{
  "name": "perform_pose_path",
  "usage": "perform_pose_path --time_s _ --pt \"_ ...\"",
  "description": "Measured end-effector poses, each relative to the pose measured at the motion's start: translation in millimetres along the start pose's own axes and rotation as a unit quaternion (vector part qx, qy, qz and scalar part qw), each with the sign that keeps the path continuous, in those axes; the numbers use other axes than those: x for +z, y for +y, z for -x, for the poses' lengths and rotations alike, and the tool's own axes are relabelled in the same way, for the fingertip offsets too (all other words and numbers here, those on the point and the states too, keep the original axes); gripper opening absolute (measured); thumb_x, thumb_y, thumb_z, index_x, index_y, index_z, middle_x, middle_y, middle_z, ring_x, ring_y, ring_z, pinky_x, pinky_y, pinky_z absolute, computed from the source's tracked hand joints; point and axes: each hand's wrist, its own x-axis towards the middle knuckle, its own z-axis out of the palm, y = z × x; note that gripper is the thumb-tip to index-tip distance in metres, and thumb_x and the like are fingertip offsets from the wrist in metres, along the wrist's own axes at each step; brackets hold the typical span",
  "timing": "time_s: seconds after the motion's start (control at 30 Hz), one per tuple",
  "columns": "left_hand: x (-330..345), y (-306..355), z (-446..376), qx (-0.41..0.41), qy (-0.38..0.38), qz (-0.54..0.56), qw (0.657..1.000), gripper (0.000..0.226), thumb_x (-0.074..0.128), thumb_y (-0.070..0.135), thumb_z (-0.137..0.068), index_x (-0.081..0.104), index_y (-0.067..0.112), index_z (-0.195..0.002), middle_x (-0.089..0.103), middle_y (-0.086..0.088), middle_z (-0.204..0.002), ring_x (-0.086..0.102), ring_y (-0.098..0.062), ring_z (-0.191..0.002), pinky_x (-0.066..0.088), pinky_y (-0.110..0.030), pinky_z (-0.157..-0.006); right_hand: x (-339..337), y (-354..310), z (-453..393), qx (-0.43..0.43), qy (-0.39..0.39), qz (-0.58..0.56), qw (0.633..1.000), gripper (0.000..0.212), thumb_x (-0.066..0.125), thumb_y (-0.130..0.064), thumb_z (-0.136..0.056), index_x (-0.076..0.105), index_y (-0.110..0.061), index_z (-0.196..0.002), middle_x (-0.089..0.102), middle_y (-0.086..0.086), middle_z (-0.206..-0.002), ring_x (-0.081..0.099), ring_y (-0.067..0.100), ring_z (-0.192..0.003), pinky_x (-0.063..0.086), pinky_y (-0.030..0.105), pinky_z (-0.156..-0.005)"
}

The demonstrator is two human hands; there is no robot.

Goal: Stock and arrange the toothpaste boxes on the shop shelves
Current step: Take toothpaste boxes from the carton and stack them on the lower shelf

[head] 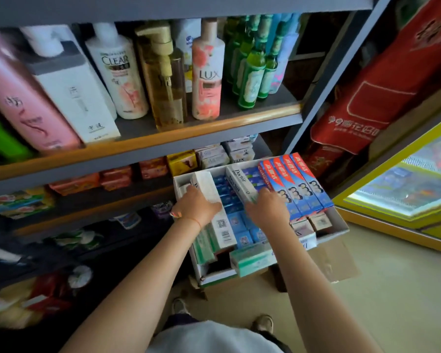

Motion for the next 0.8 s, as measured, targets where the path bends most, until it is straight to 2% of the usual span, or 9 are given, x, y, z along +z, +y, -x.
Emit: perform_pose_path --time_s 0.1,0.2,0.27,0.37,0.47,0.53,0.6,0.7,0.8 --pt "8 17 7 0.01 -0.014 -0.095 0.995 0.067 0.06 0.069 -0.079 0.064 0.016 -0.121 0.068 -0.006 -0.118 0.066 -0.027 -0.104 0.047 -0.029 -0.071 -5 -1 -12 -0.022 -0.054 0.014 0.998 0.046 0.06 -0.038 -0.091 0.051 -0.005 -0.123 0.06 0.012 -0.118 0.06 0.033 -0.105 0.046 0.034 -0.073" --pt "17 31 20 -0.025 -0.004 -0.112 0.993 0.064 0.06 0.074 -0.077 0.069 0.016 -0.103 0.07 -0.004 -0.099 0.068 -0.024 -0.09 0.047 -0.027 -0.065 -18 10 -21 -0.026 -0.116 -0.136 0.984 0.038 0.059 -0.034 -0.09 0.059 -0.005 -0.115 0.063 0.009 -0.1 0.062 0.026 -0.087 0.045 0.028 -0.067" --pt "18 38 31 -0.048 0.024 -0.108 0.993 0.058 0.062 0.072 -0.075 0.069 0.019 -0.097 0.069 0.0 -0.09 0.067 -0.021 -0.082 0.047 -0.026 -0.06 -28 26 -22 -0.008 -0.209 -0.358 0.91 0.032 0.063 -0.025 -0.089 0.061 -0.002 -0.112 0.066 0.009 -0.087 0.066 0.027 -0.079 0.054 0.033 -0.068" --pt "16 44 45 -0.067 0.08 -0.038 0.994 0.037 0.067 0.058 -0.076 0.057 0.022 -0.081 0.06 0.002 -0.078 0.058 -0.018 -0.068 0.038 -0.026 -0.052 -39 60 -24 -0.039 -0.359 -0.576 0.734 0.025 0.066 -0.013 -0.088 0.059 -0.003 -0.11 0.071 0.015 -0.083 0.07 0.037 -0.084 0.052 0.055 -0.095" --pt "13 52 61 -0.093 0.12 0.131 0.98 0.038 0.071 0.045 -0.079 0.046 0.017 -0.072 0.054 -0.002 -0.072 0.053 -0.019 -0.063 0.038 -0.03 -0.052 -53 79 -24 -0.102 -0.428 -0.568 0.695 0.041 0.063 -0.02 -0.078 0.057 -0.006 -0.116 0.069 0.015 -0.086 0.067 0.025 -0.071 0.055 0.041 -0.074" --pt "7 57 77 -0.111 0.098 0.356 0.923 0.032 0.069 0.042 -0.08 0.058 0.013 -0.088 0.067 -0.011 -0.085 0.066 -0.024 -0.072 0.055 -0.036 -0.064 -56 83 -22 -0.094 -0.443 -0.573 0.684 0.049 0.067 -0.023 -0.077 0.055 -0.007 -0.121 0.068 0.012 -0.083 0.062 0.022 -0.067 0.053 0.035 -0.063" --pt "0 58 95 -0.101 0.043 0.534 0.838 0.03 0.062 0.037 -0.091 0.064 0.011 -0.105 0.07 -0.014 -0.09 0.068 -0.022 -0.067 0.058 -0.033 -0.06 -57 81 -17 -0.069 -0.45 -0.596 0.661 0.053 0.07 -0.036 -0.082 0.056 -0.01 -0.126 0.065 0.011 -0.084 0.062 0.022 -0.068 0.052 0.034 -0.061" --pt "-7 55 121 -0.05 -0.006 0.688 0.724 0.036 0.052 0.05 -0.095 0.065 0.016 -0.095 0.062 -0.004 -0.073 0.059 -0.012 -0.053 0.048 -0.02 -0.048 -54 74 -4 -0.058 -0.476 -0.619 0.622 0.063 0.055 -0.058 -0.084 0.061 -0.013 -0.127 0.063 0.013 -0.089 0.062 0.023 -0.07 0.052 0.033 -0.059" --pt "-7 31 142 -0.009 -0.018 0.775 0.632 0.053 0.047 0.064 -0.089 0.063 0.015 -0.1 0.051 0.004 -0.064 0.05 -0.007 -0.05 0.041 -0.015 -0.047 -49 64 17 -0.072 -0.495 -0.621 0.603 0.06 0.053 -0.056 -0.086 0.061 -0.016 -0.13 0.063 0.012 -0.092 0.061 0.022 -0.071 0.052 0.033 -0.06"
